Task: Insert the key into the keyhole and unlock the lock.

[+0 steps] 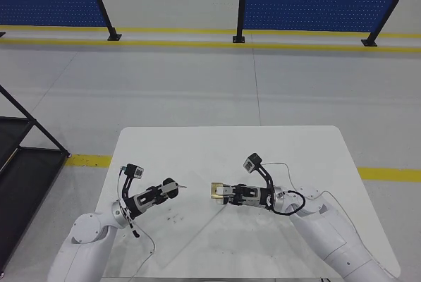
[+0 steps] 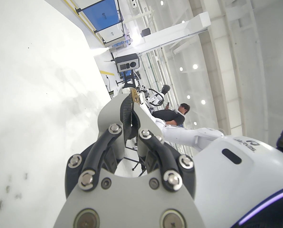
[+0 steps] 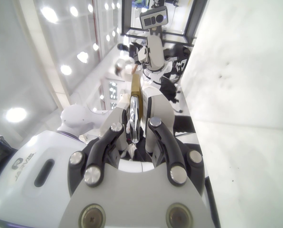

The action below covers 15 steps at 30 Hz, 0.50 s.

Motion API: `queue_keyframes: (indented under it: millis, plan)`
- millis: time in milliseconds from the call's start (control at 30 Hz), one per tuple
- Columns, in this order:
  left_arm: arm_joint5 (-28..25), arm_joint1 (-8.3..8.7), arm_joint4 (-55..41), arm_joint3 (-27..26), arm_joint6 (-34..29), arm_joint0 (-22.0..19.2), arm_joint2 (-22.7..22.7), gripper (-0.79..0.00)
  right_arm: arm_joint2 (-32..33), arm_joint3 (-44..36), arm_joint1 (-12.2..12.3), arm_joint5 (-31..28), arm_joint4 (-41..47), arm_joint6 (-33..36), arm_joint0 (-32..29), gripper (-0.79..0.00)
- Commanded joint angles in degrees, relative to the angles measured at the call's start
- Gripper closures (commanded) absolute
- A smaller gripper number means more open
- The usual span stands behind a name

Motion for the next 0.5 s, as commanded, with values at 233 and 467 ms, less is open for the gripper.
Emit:
queue_keyframes:
  millis: [233, 467]
  plan:
    - [0.8, -0.14, 1.8, -3.4, 6.2, 2.8, 2.6, 0.000, 0.0, 0.0, 0.0, 0.0, 0.0, 0.0, 0.0, 0.000]
    - [1.9, -0.14, 1.9, -4.8, 9.1, 3.7, 2.8, 0.000, 0.0, 0.0, 0.0, 0.0, 0.0, 0.0, 0.0, 0.000]
